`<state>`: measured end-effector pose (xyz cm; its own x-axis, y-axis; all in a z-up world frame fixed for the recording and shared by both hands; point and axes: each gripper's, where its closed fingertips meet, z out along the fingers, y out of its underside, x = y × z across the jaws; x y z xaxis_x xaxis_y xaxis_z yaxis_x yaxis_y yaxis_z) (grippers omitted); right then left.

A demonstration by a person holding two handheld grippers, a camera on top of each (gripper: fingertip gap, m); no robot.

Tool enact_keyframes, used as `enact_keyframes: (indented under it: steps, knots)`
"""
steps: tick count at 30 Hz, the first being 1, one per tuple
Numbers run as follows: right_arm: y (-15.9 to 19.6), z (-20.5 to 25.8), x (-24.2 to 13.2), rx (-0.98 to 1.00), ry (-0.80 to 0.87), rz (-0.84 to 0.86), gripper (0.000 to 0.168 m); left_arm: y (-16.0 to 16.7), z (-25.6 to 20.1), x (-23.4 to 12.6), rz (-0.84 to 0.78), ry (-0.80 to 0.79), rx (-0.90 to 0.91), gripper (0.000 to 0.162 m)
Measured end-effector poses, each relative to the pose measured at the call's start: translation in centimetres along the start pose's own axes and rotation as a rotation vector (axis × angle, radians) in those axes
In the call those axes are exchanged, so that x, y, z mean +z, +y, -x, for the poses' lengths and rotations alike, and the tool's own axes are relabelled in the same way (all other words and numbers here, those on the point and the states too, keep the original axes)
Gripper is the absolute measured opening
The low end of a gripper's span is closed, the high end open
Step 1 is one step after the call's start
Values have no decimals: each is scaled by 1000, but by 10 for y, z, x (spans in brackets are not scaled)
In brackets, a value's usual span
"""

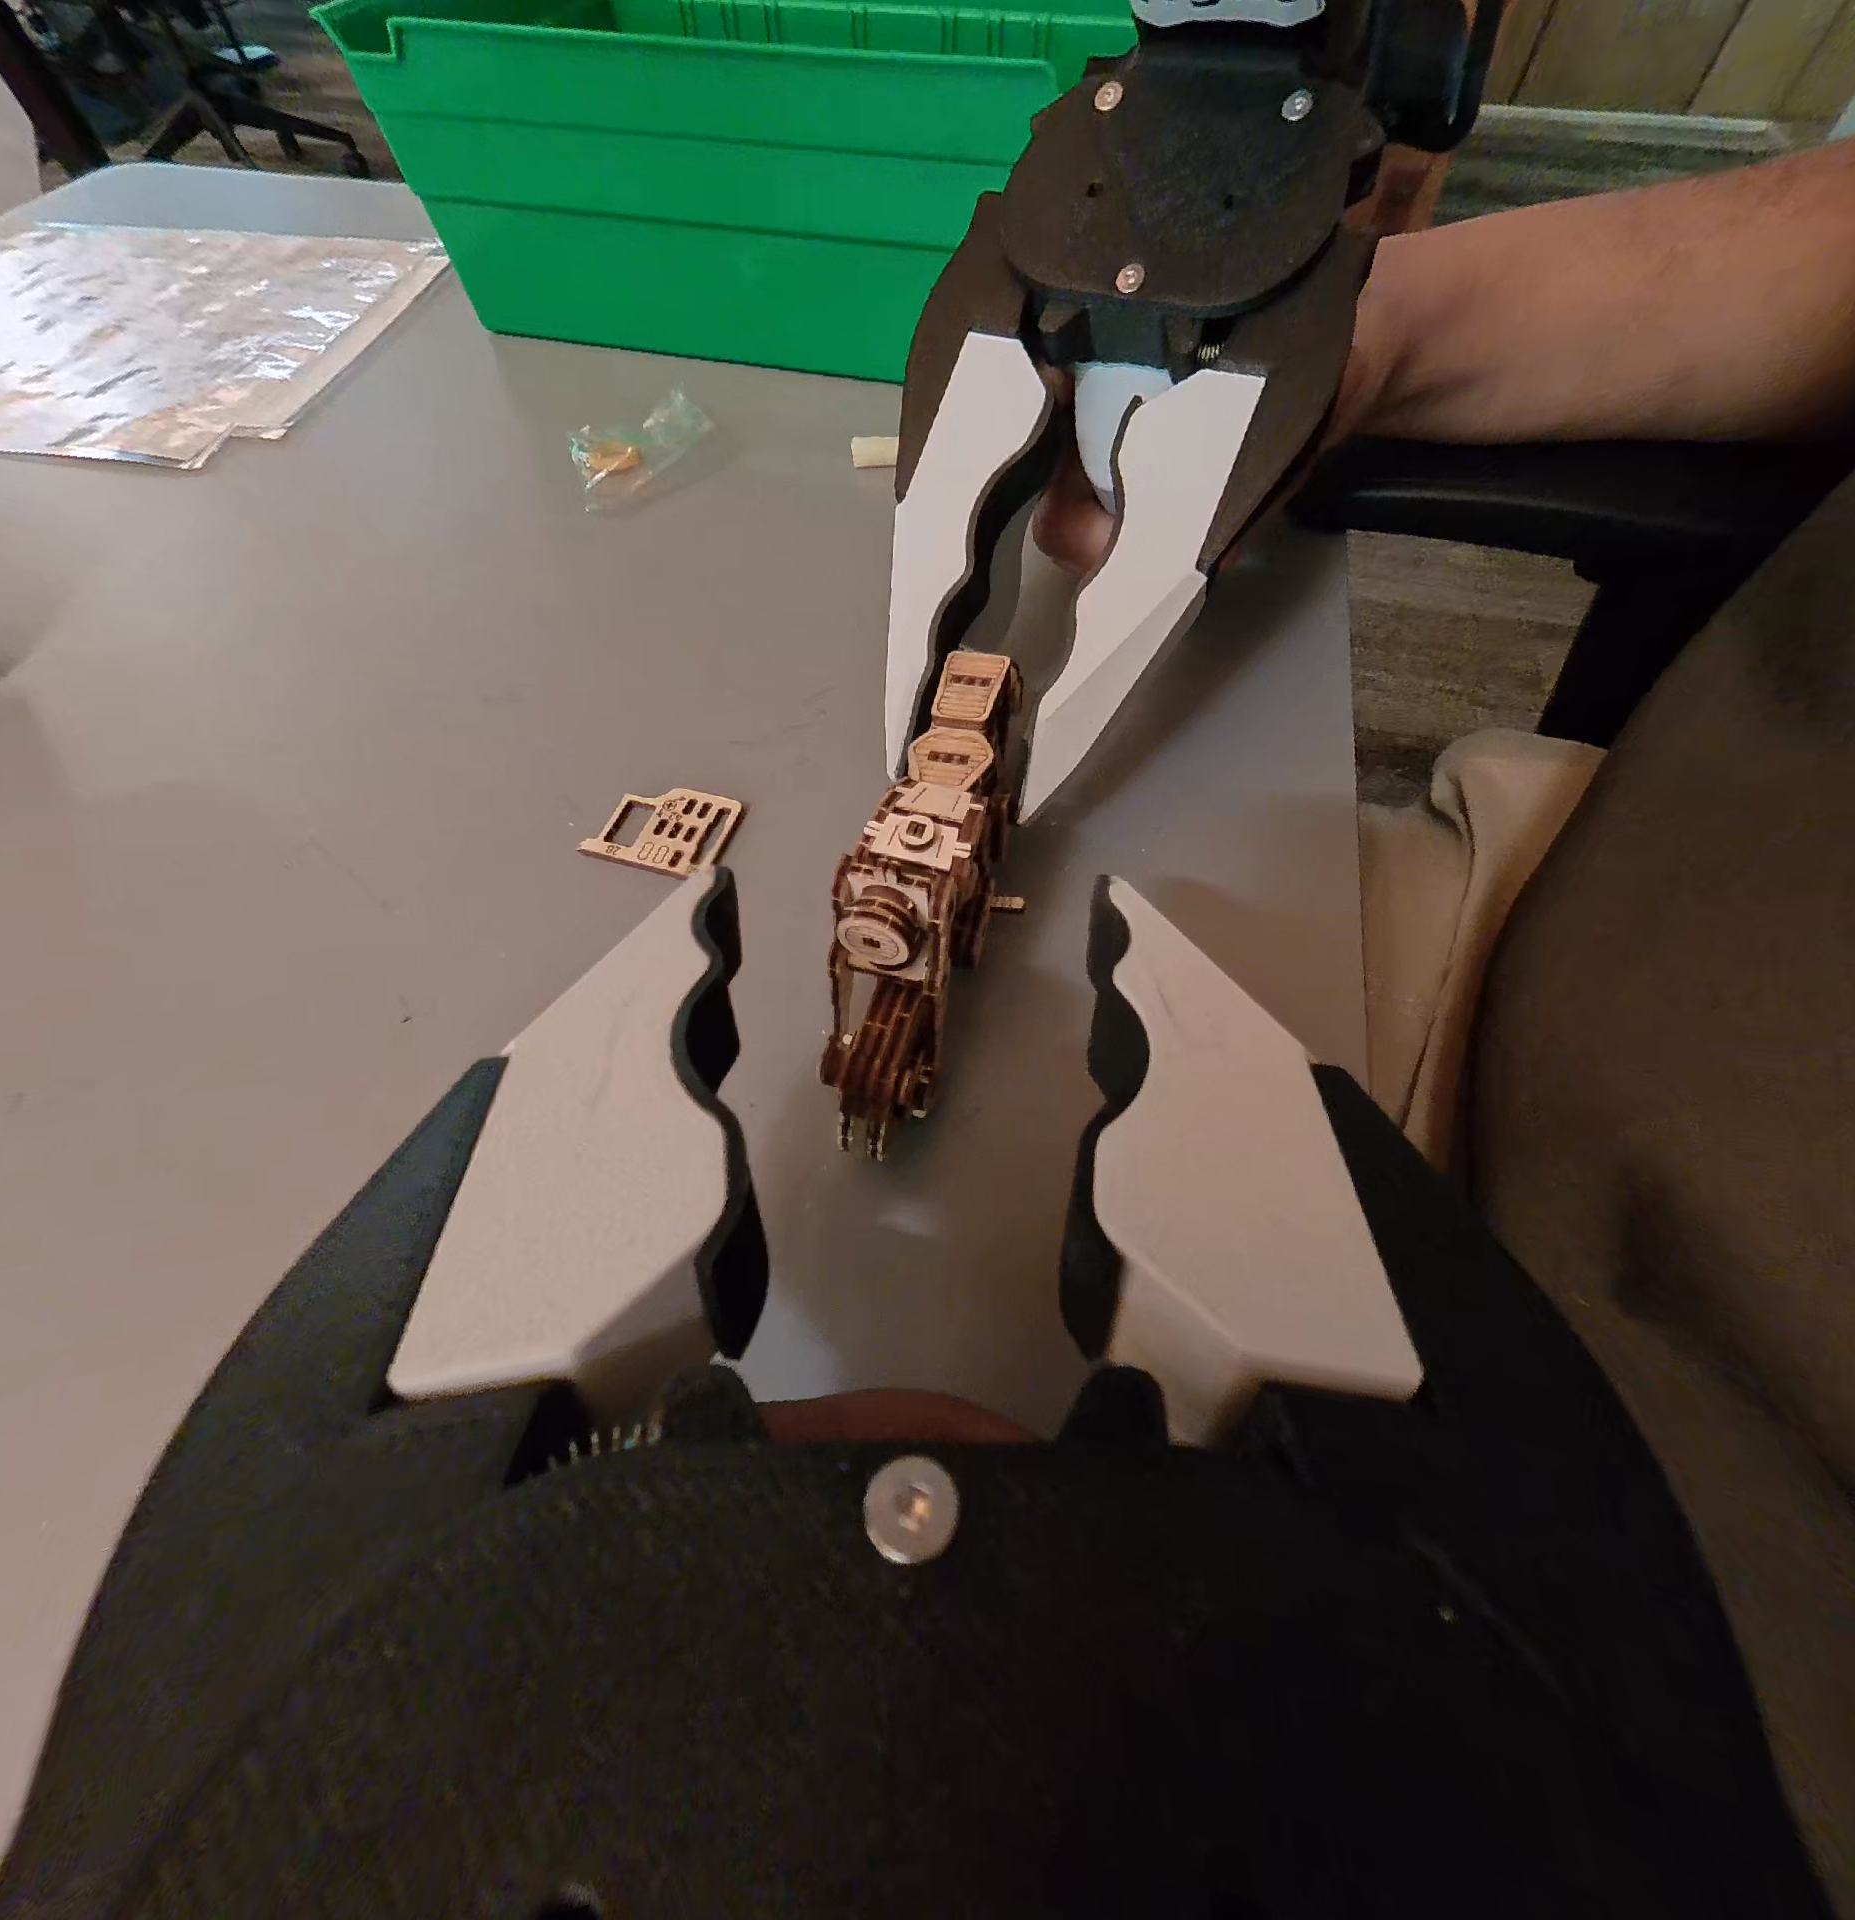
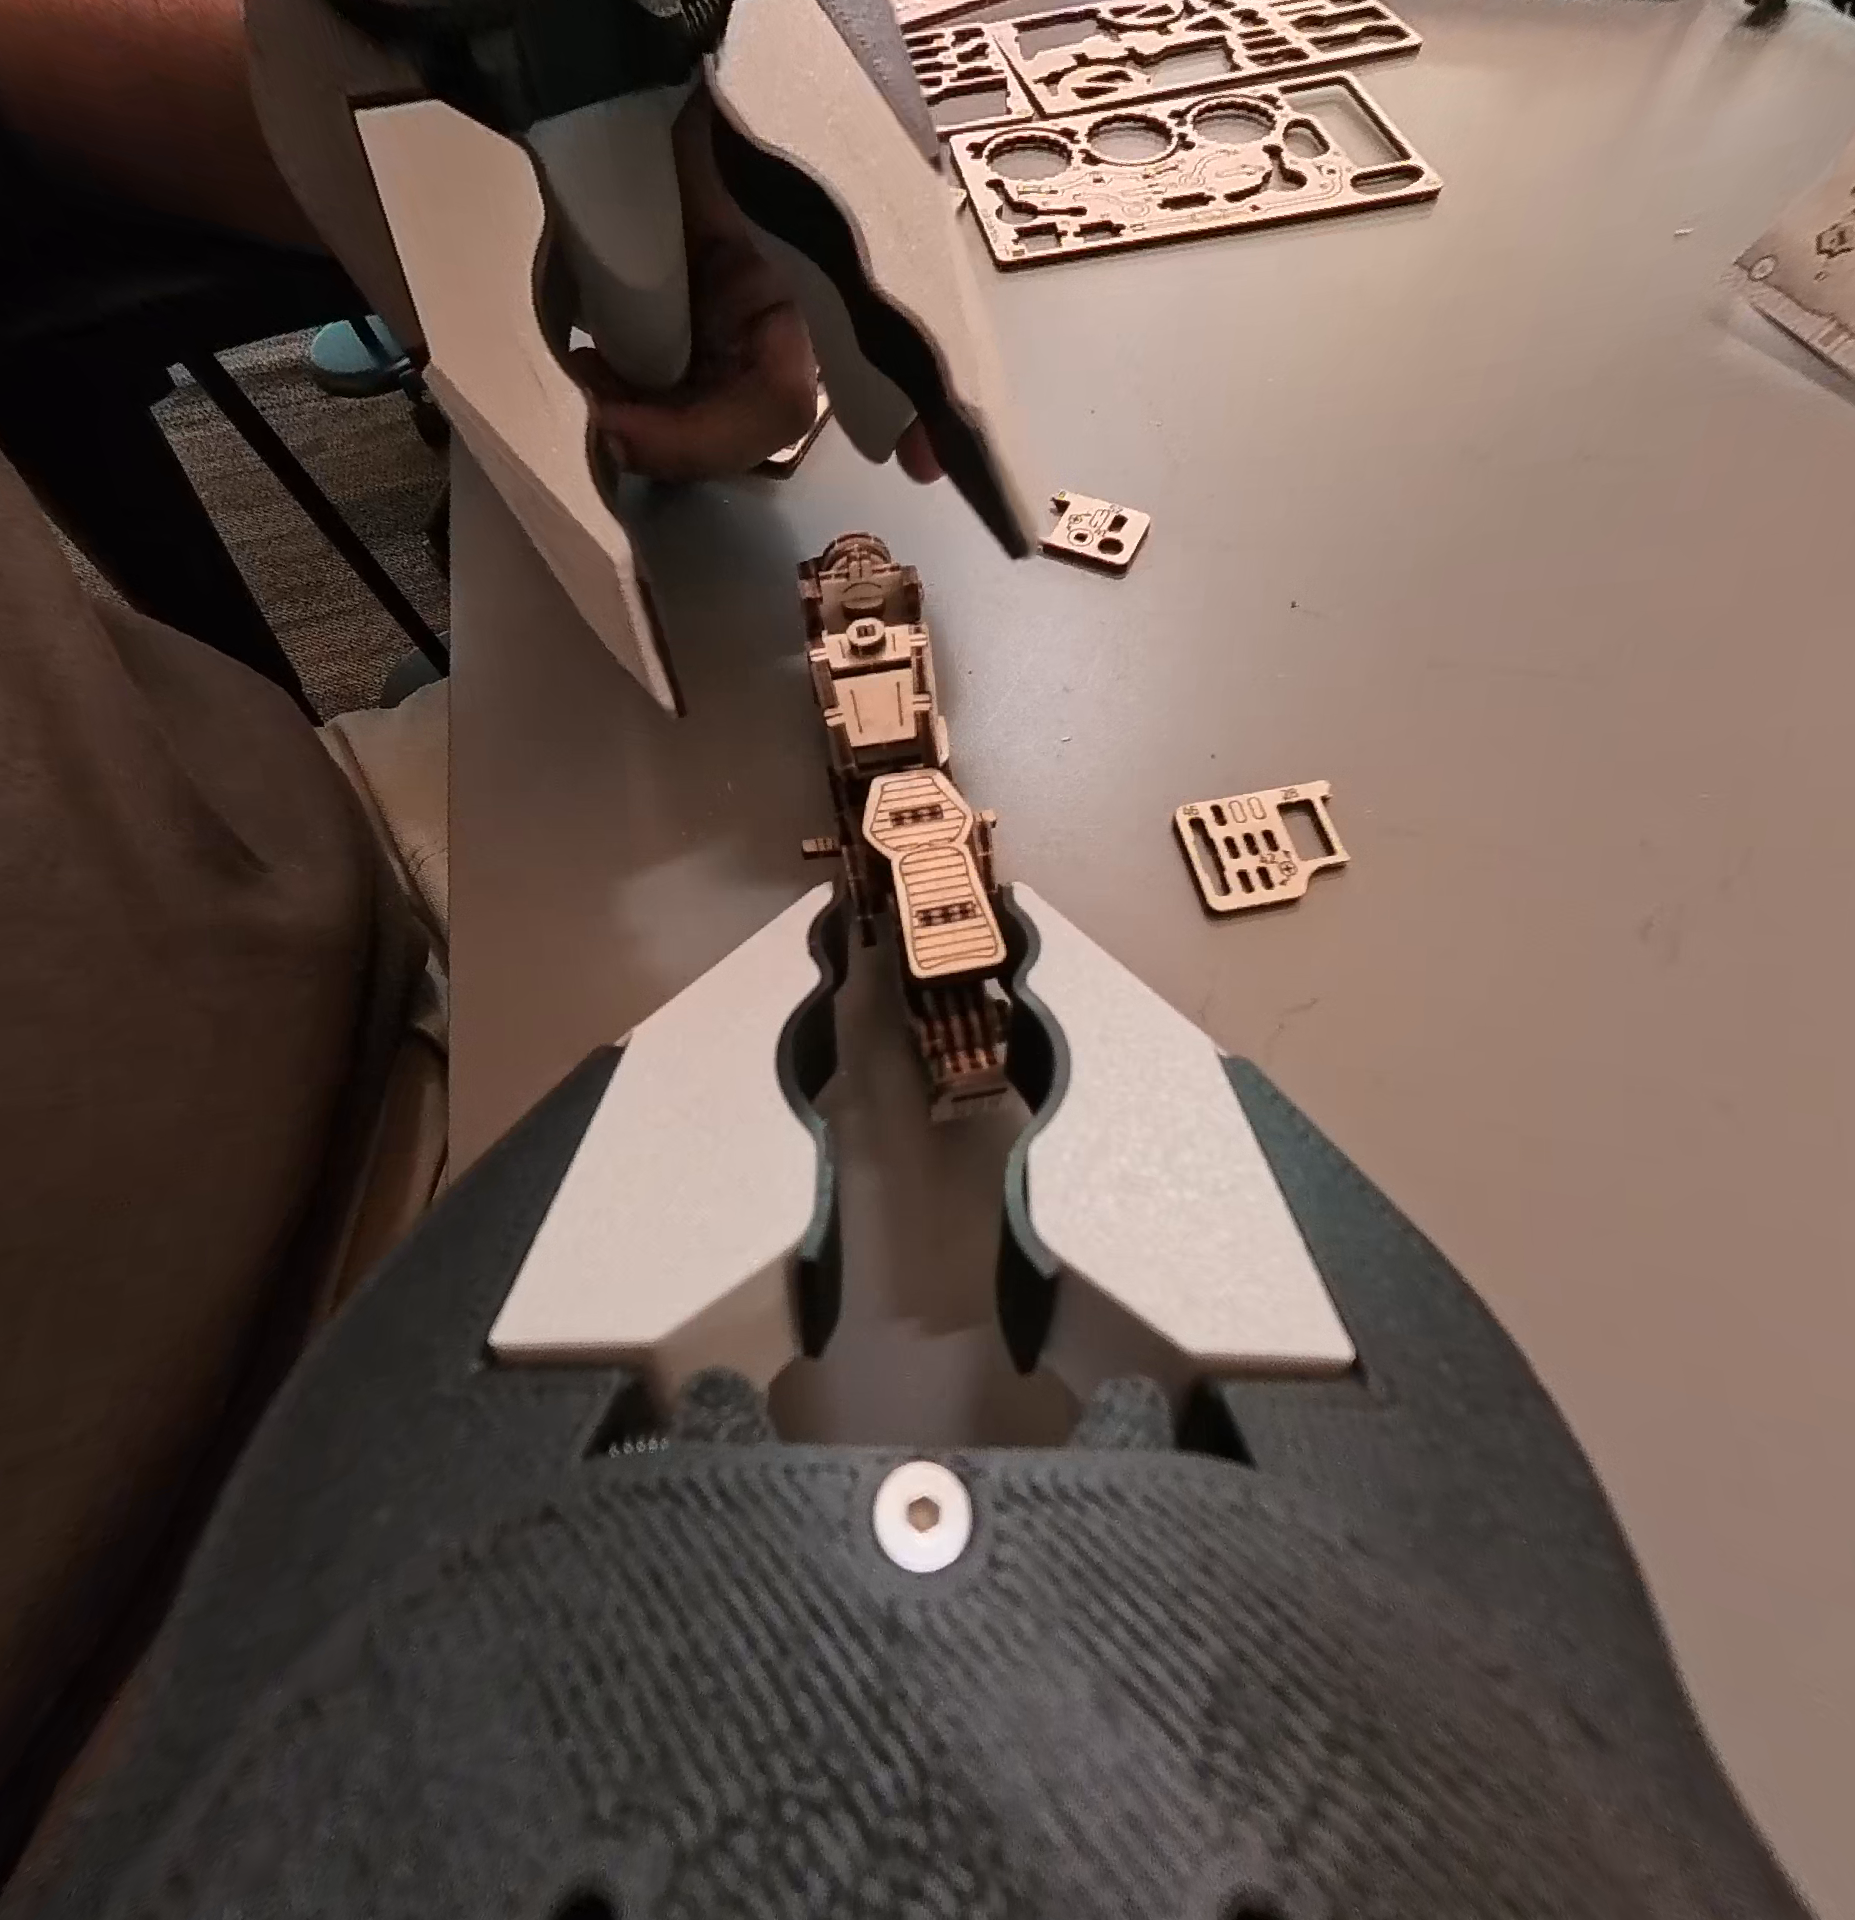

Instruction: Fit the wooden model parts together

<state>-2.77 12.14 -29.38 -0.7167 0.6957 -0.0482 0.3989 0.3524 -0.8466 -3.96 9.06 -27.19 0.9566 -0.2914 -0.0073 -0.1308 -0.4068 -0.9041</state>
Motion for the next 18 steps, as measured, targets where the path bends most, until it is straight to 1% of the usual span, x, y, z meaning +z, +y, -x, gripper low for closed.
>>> enact_keyframes:
  steps: [6,10,12,14,16,18]
  knots:
    - [0,-1,0,9,-3,0,27,-1,-4,-1,-8,39,-3,54]
    - [0,0,0,0,2,0,26,-6,4,-2,-22,-30,96,45]
    - [0,0,0,-1,3,1,27,-13,2,-1,-21,-18,124,46]
    - [0,0,0,3,2,0,27,-19,-5,1,-5,34,124,49]
    - [0,0,0,2,2,0,27,-19,-10,3,59,92,137,53]
    - [0,0,0,-5,6,1,27,-16,-4,6,143,92,179,57]
